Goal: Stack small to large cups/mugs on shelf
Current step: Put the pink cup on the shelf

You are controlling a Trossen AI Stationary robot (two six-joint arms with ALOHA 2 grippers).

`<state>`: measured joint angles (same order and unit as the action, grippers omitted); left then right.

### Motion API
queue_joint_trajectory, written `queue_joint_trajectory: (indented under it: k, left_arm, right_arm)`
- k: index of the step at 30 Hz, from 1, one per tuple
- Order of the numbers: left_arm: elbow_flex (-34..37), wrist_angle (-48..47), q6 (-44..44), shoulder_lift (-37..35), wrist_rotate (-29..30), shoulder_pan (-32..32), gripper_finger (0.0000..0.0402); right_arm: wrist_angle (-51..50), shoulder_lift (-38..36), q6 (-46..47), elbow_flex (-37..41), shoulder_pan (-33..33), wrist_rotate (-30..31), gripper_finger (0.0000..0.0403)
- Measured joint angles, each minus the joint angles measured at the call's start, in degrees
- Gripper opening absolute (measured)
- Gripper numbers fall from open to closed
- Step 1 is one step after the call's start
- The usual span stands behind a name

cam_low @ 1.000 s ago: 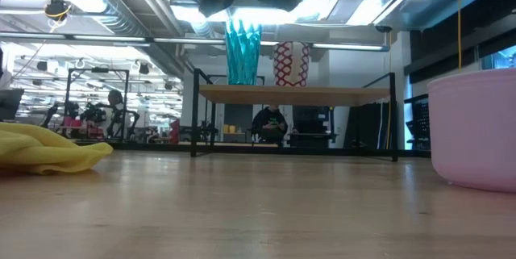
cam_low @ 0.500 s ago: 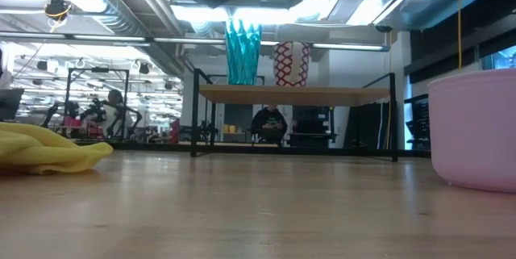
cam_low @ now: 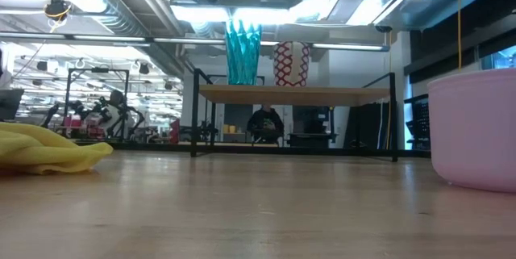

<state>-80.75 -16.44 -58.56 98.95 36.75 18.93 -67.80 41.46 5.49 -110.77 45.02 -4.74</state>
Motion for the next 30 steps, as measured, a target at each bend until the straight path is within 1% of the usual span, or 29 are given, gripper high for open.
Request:
queue_joint_trajectory:
  k: [2, 4, 7, 10, 11, 12, 13, 16, 17, 20, 23, 24, 26, 27, 28, 30]
  left_arm:
    - [0.0, -1.1, 0.0, 0.0, -0.3, 0.0, 0.0015]
    - [0.0, -1.9, -0.1, 0.0, -1.0, 0.0, 0.0015]
    - [0.0, -4.9, -1.9, 0.0, -2.6, 0.0, 0.0015]
    - [0.0, -9.5, -3.2, 0.0, -3.0, 0.2, 0.0012]
    - [0.0, -11.4, -3.9, 0.0, -3.0, 0.3, 0.0009]
    - [0.0, -13.3, -4.4, 0.0, -2.9, 0.5, 0.0006]
    - [0.0, -15.1, -4.9, 0.0, -2.8, 0.7, 0.0003]
    - [0.0, -20.9, -7.2, 0.0, -1.7, 1.5, 0.0002]
    - [0.0, -22.4, -7.8, 0.0, -1.3, 1.7, 0.0002]
    - [0.0, -26.4, -9.9, 0.0, -0.3, 2.4, 0.0002]
    - [0.0, -29.4, -11.2, 0.0, 0.0, 3.0, 0.0001]
    - [0.0, -30.2, -11.8, 0.0, 0.0, 3.1, 0.0002]
    - [0.0, -31.4, -12.1, 0.0, 0.0, 3.3, 0.0003]
    - [0.0, -31.6, -12.6, 0.0, 0.0, 3.2, 0.0004]
    - [0.0, -31.8, -12.9, 0.0, 0.0, 3.2, 0.0003]
    - [0.0, -32.5, -13.3, 0.0, 0.0, 3.2, 0.0002]
  right_arm:
    - [0.1, -2.5, 0.3, -0.2, 2.2, 7.9, 0.0006]
    - [1.5, -3.7, 0.4, 0.4, 5.2, 14.0, 0.0006]
    - [4.1, -3.8, -1.4, 2.6, 11.5, 18.4, 0.0006]
    - [11.0, -3.4, -8.3, 6.0, 18.1, 21.7, 0.0003]
    - [14.1, -3.2, -10.0, 7.5, 19.9, 21.6, 0.0003]
    - [17.3, -2.9, -10.2, 9.1, 21.4, 19.6, 0.0004]
    - [20.5, -2.4, -9.3, 10.9, 22.3, 15.4, 0.0006]
    - [27.5, -0.5, -3.7, 15.6, 23.8, -0.4, 0.0008]
    - [28.2, 0.2, -2.3, 16.9, 23.9, -4.4, 0.0008]
    - [25.8, 2.5, -0.4, 21.5, 24.1, -10.4, 0.0005]
    - [25.2, 2.9, 0.1, 27.6, 23.0, -16.5, 0.0004]
    - [25.5, 2.5, 0.2, 29.4, 22.2, -19.7, 0.0004]
    - [28.1, 2.0, 0.2, 32.8, 19.8, -29.8, 0.0005]
    - [29.0, 1.7, 0.6, 34.4, 18.4, -33.8, 0.0005]
    - [30.4, 1.5, 1.7, 36.0, 16.7, -36.2, 0.0005]
    - [34.1, 1.0, 3.9, 39.0, 12.6, -36.6, 0.0005]
